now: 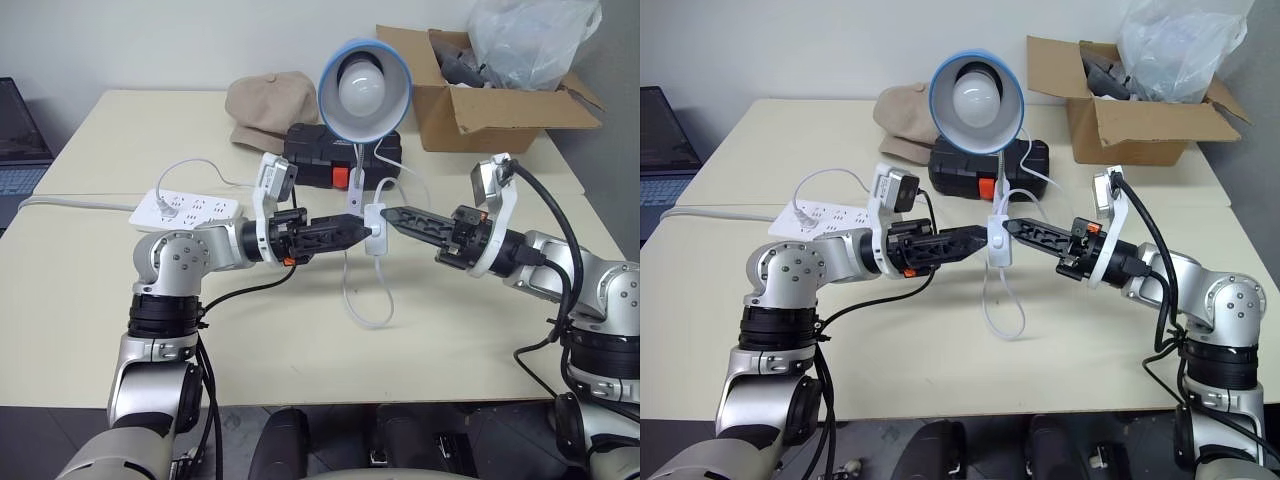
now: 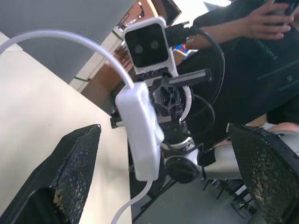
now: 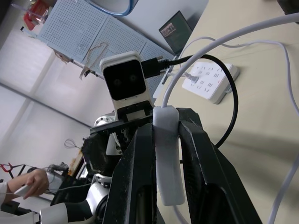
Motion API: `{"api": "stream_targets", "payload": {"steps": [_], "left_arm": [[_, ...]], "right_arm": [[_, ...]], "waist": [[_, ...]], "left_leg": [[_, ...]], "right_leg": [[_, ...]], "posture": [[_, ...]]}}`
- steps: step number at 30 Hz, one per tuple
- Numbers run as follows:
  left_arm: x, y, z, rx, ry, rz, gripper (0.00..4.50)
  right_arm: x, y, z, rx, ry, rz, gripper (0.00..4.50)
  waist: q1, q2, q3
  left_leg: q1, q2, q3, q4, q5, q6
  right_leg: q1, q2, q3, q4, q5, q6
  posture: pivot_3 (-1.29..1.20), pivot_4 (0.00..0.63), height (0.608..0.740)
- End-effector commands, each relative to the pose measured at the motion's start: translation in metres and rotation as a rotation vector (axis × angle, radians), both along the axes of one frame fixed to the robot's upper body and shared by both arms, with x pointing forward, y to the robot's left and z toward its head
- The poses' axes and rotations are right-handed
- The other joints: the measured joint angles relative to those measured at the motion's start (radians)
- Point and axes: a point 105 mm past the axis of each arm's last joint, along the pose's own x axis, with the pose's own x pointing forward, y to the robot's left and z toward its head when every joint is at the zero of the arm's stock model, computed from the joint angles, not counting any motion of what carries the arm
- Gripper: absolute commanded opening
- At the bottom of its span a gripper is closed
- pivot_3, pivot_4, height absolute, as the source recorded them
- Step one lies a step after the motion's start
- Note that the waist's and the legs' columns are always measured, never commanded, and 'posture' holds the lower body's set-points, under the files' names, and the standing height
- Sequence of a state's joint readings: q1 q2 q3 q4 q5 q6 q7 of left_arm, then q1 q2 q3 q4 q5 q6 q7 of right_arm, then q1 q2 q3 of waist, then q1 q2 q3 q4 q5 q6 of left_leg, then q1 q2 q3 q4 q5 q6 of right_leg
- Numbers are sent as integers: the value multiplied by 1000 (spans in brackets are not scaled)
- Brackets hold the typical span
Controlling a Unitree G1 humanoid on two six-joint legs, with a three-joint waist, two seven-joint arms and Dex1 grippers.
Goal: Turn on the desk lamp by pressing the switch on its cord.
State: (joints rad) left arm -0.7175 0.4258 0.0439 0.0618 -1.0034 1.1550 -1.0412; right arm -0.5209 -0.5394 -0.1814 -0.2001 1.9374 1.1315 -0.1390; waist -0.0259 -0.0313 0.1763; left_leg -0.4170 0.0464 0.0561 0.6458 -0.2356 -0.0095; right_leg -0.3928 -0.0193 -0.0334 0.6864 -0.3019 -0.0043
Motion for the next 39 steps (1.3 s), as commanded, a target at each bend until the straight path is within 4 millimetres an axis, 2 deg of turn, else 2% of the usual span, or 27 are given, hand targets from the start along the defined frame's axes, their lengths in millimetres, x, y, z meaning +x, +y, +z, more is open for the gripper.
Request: {"api": "stream_targets", "payload": {"steps": [1, 11, 15, 23, 24, 25, 28, 33, 39], "left_arm": [[-4, -4, 8, -22, -50, -23, 4500], [-2, -11, 7, -35, -54, -44, 4500], [-2, -12, 8, -46, -47, -49, 3965], [-4, -9, 7, -60, -22, -76, 2315], [-4, -9, 6, -58, -21, -78, 2226], [-3, -9, 6, -58, -21, -77, 1908], [-2, -9, 6, -60, -21, -73, 1321], [-1, -9, 7, -66, -26, -70, 446], [-2, -8, 9, -77, -20, -74, 425]], "right_arm": [[-8, 3, 15, 36, -57, 31, 388], [-12, 9, 18, 27, -80, 49, 388], [-12, 11, 21, 25, -94, 54, 388], [-12, 15, 28, 29, -120, 65, 388], [-12, 16, 29, 31, -123, 68, 388], [-13, 16, 30, 30, -126, 73, 388], [-13, 18, 30, 29, -128, 83, 388], [-14, 18, 30, 28, -129, 88, 388], [-15, 17, 28, 28, -123, 93, 388]], "waist": [[0, 0, 0], [1, 0, 0], [1, 0, 0], [1, 0, 0], [1, 0, 0], [1, 0, 0], [1, 0, 0], [1, 0, 0], [1, 0, 0]], "left_leg": [[0, 0, 0, 0, 0, 0], [0, 0, 0, 0, 0, 0], [0, 0, 0, 0, 0, 0], [-1, 0, 0, 0, 0, 0], [-1, 0, 0, 0, 0, 0], [-1, 0, 0, 0, 0, 0], [-1, 0, 0, 0, 0, 0], [-1, 0, 0, 0, 0, 0], [-1, 0, 0, 0, 0, 0]], "right_leg": [[0, 0, 0, 0, 0, 0], [0, 0, 0, -1, 0, 0], [0, 0, 0, -1, 0, 0], [1, 0, 0, -3, 0, 0], [1, 0, 0, -3, 0, 0], [1, 0, 0, -3, 0, 0], [1, 0, -1, -4, 0, 0], [1, 0, 0, -4, 0, 0], [1, 0, 0, -4, 0, 0]], "posture": [[0, 150, 740], [0, 150, 740], [0, 150, 740], [0, 150, 740], [0, 150, 740], [0, 150, 740], [0, 150, 740], [0, 150, 740], [0, 150, 740]]}}
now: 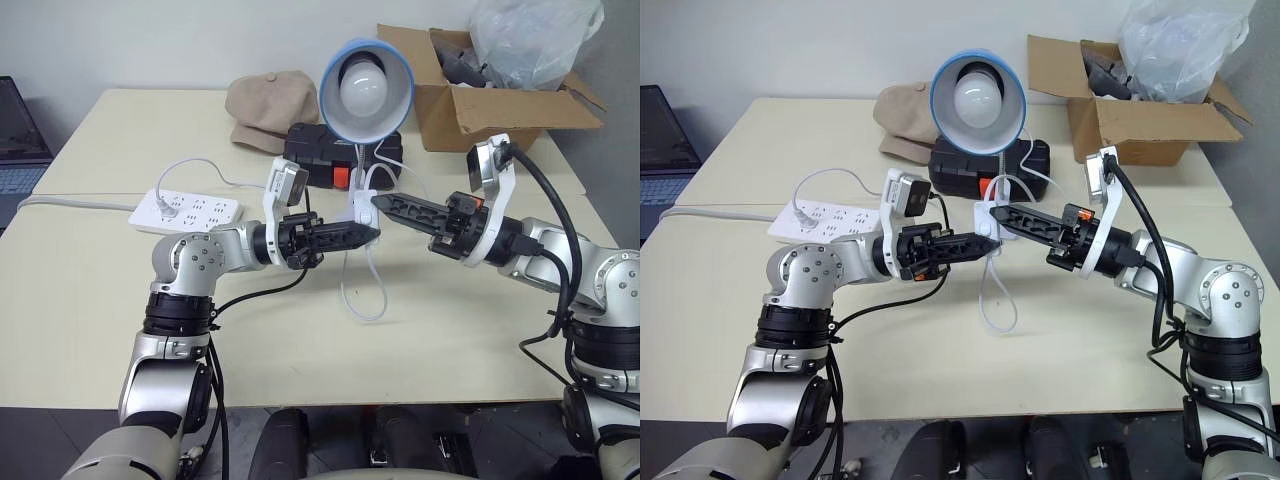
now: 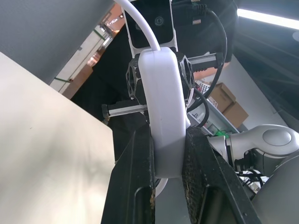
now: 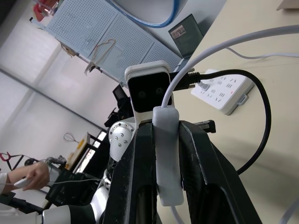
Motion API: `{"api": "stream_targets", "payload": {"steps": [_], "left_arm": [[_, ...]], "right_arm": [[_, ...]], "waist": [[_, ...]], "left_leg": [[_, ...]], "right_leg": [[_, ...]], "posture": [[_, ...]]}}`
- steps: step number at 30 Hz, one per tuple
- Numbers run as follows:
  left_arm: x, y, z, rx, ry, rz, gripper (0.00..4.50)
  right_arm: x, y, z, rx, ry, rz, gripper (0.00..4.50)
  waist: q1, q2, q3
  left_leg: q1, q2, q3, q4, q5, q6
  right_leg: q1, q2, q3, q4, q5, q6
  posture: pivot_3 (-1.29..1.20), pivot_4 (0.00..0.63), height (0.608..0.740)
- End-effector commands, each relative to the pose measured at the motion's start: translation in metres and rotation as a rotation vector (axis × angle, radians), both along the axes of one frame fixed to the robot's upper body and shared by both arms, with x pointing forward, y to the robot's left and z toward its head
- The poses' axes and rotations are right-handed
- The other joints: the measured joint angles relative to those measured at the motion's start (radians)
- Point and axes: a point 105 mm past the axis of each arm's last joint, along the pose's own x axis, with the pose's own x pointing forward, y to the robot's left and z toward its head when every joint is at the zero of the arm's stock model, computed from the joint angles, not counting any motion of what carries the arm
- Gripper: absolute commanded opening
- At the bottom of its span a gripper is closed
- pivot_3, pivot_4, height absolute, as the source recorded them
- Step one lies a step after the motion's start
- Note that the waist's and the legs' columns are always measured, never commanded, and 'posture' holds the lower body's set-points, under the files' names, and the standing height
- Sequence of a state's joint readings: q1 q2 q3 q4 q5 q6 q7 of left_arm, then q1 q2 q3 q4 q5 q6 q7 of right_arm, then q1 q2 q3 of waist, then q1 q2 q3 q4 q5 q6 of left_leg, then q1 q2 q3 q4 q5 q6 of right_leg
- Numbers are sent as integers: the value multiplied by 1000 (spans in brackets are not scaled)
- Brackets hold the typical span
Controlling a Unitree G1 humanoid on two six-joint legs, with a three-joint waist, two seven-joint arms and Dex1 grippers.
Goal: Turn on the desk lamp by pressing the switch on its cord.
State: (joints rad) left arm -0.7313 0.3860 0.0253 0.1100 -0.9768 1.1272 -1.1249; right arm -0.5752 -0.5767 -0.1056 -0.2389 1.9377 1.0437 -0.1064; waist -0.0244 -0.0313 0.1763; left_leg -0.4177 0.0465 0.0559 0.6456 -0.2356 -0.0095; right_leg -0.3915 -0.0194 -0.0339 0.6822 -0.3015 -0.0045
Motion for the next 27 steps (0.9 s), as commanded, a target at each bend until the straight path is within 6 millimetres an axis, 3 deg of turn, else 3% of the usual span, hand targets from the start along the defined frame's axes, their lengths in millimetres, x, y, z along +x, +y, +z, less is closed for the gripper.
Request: {"api": "stream_targets", "payload": {"steps": [1, 5, 7, 14, 19, 27], "left_arm": [[-2, -1, 9, -19, -28, -10, 425], [-3, 3, 15, -53, 12, -32, 425], [-3, 3, 14, -40, 11, -28, 1127], [-10, 7, 13, -29, -6, -26, 2272], [-15, 3, 6, -5, 6, -36, 2272], [-4, 1, 15, -80, 33, 13, 2272]], "right_arm": [[-12, 4, 10, 22, -45, 64, 388], [-12, 3, 9, 22, -40, 66, 388], [-12, 3, 8, 20, -39, 67, 388], [-12, 2, 6, 7, -31, 68, 388], [-12, 1, 5, 0, -28, 71, 388], [-13, 2, 6, -10, -37, 85, 388]], "waist": [[0, 0, 0], [0, 0, 0], [0, 0, 0], [0, 0, 0], [0, 0, 0], [1, 0, 0]], "left_leg": [[0, 0, 0, 0, 0, 0], [0, 0, 0, 0, 0, 0], [0, 0, 0, 0, 0, 0], [0, 0, 0, 0, 0, 0], [0, 0, 0, 0, 0, 0], [0, 0, 0, 0, 0, 0]], "right_leg": [[0, 0, 0, 0, 0, 0], [0, 0, 0, 0, 0, 0], [0, 0, 0, 0, 0, 0], [0, 0, 0, 0, 0, 0], [0, 0, 0, 0, 0, 0], [1, 0, 0, 0, 0, 1]], "posture": [[0, 150, 740], [0, 150, 740], [0, 150, 740], [0, 150, 740], [0, 150, 740], [0, 150, 740]]}}
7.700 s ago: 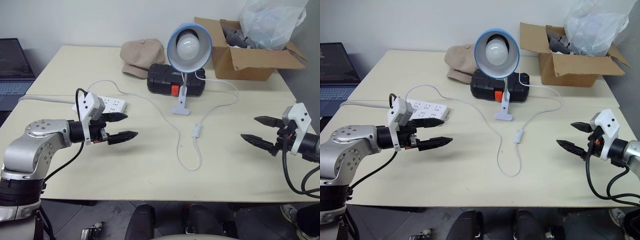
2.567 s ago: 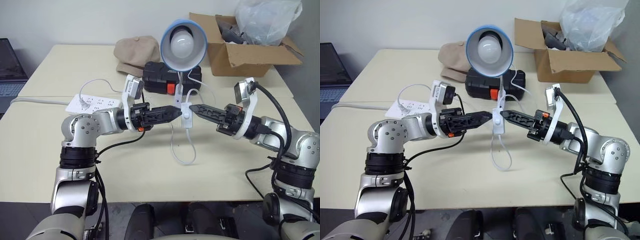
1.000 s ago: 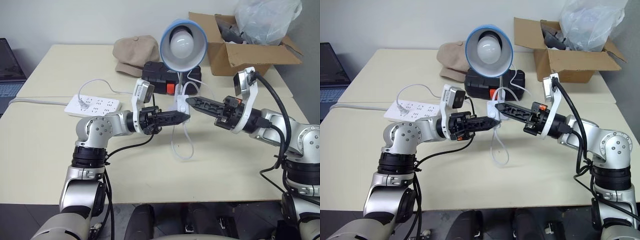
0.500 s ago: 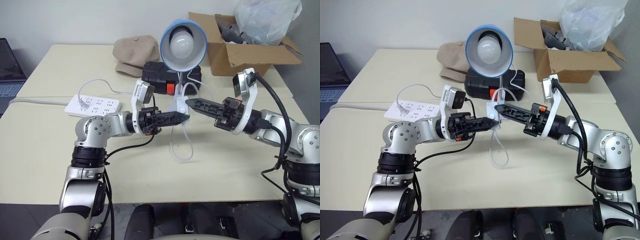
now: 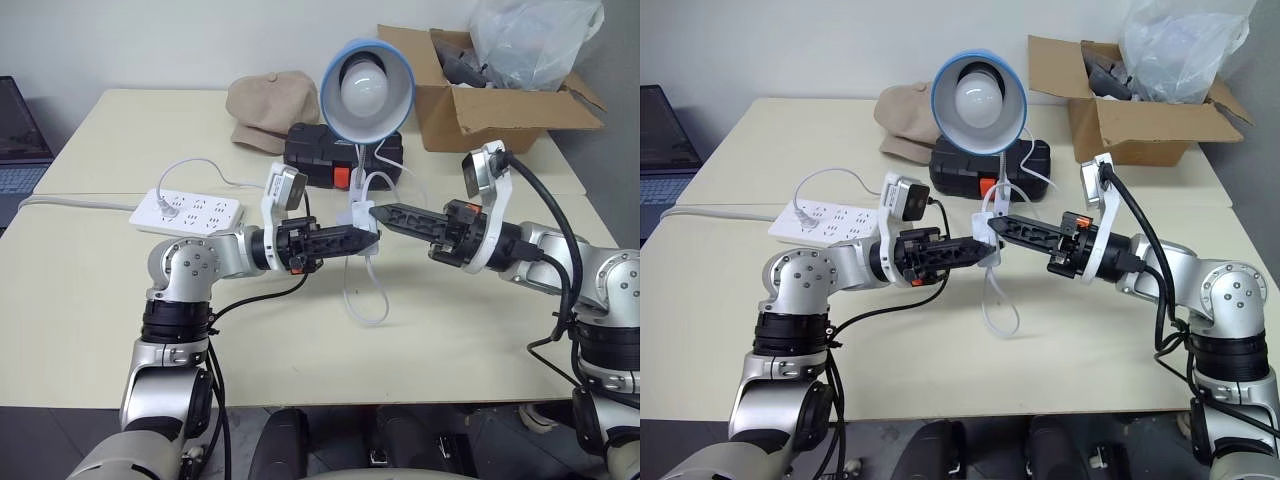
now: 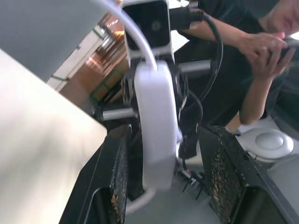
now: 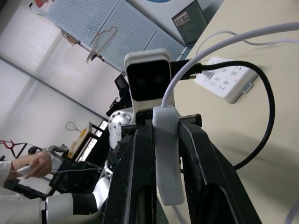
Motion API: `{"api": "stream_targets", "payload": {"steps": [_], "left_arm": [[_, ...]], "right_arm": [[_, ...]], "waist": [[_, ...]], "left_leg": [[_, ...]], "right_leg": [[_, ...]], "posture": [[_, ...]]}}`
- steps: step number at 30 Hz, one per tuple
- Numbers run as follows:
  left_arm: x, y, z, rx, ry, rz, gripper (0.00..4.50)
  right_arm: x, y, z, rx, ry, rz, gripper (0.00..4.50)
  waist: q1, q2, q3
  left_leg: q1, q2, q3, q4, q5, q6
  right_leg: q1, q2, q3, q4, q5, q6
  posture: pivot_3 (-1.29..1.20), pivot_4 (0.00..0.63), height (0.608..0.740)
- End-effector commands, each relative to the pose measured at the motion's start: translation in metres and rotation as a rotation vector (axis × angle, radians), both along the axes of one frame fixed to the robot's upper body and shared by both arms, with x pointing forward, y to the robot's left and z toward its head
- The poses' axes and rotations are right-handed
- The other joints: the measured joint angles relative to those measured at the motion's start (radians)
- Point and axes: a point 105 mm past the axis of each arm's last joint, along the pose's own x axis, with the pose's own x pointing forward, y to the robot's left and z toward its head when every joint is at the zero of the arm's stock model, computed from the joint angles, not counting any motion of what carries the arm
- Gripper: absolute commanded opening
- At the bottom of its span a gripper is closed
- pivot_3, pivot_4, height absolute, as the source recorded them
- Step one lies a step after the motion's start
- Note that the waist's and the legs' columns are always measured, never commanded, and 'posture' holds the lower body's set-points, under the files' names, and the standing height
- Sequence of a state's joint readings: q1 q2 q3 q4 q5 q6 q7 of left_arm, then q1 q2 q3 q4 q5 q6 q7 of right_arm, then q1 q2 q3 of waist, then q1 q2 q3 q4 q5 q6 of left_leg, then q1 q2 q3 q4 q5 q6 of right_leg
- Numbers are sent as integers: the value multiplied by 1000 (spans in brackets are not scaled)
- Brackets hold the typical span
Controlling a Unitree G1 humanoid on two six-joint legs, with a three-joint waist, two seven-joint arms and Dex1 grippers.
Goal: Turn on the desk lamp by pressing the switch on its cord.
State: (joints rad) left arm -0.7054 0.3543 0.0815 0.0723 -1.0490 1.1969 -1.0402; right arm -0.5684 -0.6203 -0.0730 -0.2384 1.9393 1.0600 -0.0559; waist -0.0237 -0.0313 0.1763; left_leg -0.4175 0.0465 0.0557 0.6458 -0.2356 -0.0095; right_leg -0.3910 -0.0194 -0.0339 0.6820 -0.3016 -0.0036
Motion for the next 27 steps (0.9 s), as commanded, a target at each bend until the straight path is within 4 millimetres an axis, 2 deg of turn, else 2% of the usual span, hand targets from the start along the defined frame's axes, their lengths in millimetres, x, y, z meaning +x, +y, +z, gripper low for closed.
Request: {"api": "stream_targets", "payload": {"steps": [1, 27], "left_arm": [[1, 1, 12, -44, -20, 8, 2272], [-9, 2, 6, -19, -16, -41, 2272]], "right_arm": [[-8, 1, 12, 24, -41, 39, 388], [-6, 0, 13, 16, -42, 42, 388]], "waist": [[0, 0, 0], [0, 0, 0]], "left_leg": [[0, 0, 0, 0, 0, 0], [0, 0, 0, 0, 0, 0]], "right_leg": [[0, 0, 0, 0, 0, 0], [0, 0, 0, 0, 0, 0]], "posture": [[0, 150, 740], [0, 150, 740]]}}
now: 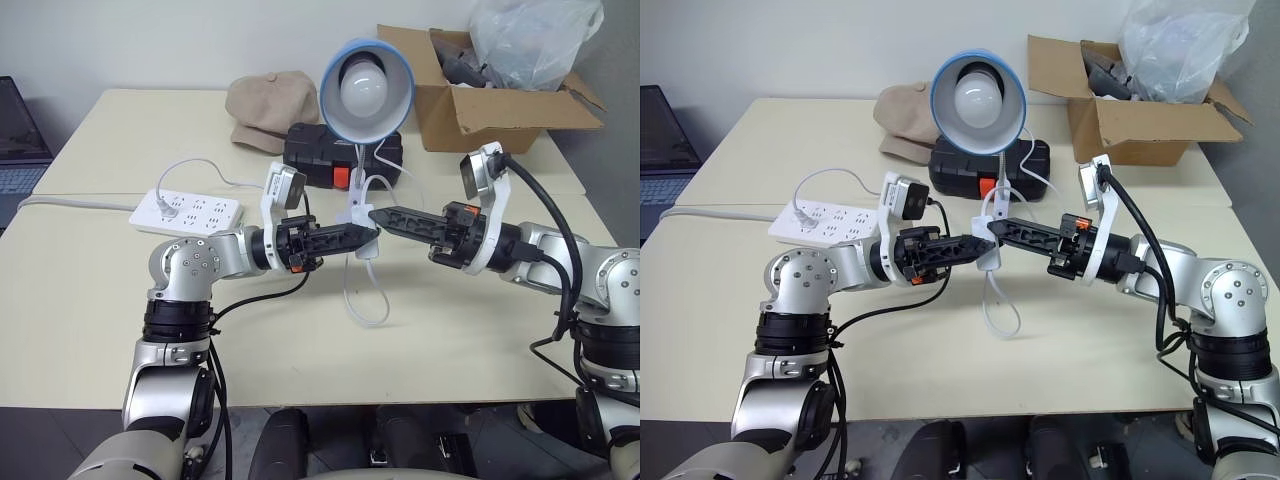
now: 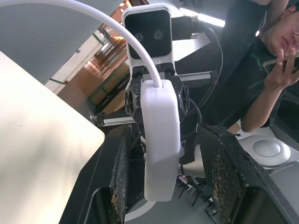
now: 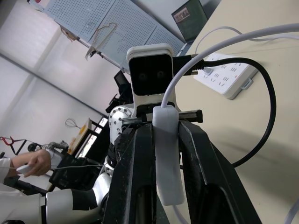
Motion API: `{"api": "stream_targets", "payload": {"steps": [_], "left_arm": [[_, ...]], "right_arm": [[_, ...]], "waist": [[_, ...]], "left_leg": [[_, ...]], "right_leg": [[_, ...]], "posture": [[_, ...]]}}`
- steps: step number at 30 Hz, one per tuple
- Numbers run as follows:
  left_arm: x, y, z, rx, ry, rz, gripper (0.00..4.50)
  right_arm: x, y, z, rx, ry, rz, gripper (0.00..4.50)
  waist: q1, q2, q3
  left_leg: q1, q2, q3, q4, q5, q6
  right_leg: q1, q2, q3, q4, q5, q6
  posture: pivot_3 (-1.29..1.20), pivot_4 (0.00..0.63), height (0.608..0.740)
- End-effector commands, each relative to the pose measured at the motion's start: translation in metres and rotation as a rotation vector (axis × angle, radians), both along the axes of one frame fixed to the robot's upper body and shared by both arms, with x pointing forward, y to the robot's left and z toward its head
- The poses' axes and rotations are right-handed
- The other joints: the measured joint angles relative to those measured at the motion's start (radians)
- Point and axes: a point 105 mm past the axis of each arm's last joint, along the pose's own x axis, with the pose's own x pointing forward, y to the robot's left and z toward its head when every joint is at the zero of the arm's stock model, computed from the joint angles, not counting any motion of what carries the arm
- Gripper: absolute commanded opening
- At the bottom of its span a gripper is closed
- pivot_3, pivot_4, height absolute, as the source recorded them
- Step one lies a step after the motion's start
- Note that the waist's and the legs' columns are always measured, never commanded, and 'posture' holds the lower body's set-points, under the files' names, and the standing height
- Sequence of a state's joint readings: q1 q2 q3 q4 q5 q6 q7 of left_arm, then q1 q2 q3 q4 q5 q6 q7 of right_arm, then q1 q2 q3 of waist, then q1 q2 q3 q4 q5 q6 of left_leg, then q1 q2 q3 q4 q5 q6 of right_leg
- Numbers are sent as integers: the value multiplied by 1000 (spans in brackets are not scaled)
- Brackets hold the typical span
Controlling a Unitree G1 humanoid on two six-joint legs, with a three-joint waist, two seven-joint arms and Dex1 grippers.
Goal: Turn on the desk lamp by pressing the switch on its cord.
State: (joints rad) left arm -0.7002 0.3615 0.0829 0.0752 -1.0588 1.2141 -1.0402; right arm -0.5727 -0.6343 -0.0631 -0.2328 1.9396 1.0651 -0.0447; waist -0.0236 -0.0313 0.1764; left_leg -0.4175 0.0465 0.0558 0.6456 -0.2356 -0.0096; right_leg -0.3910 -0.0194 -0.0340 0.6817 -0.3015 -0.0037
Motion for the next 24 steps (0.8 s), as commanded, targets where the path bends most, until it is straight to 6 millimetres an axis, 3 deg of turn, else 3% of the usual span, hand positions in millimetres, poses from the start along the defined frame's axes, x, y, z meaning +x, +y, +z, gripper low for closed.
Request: {"api": "stream_targets", "payload": {"steps": [1, 10, 24], "left_arm": [[-7, 0, 7, -23, -34, -33, 2101], [-10, 0, 4, -21, -29, -44, 574], [-13, -1, 0, -11, -50, -53, 532]], "right_arm": [[-6, 0, 14, 29, -43, 32, 388], [-5, 0, 15, 33, -44, 32, 388], [-6, 0, 16, 39, -51, 39, 388]], "waist": [[0, 0, 0], [0, 0, 0], [0, 0, 0]], "left_leg": [[0, 0, 0, 0, 0, 0], [0, 0, 0, 0, 0, 0], [0, 0, 0, 0, 0, 0]], "right_leg": [[0, 0, 0, 0, 0, 0], [0, 0, 0, 0, 0, 0], [0, 0, 0, 0, 0, 0]], "posture": [[0, 150, 740], [0, 150, 740], [0, 150, 740]]}}
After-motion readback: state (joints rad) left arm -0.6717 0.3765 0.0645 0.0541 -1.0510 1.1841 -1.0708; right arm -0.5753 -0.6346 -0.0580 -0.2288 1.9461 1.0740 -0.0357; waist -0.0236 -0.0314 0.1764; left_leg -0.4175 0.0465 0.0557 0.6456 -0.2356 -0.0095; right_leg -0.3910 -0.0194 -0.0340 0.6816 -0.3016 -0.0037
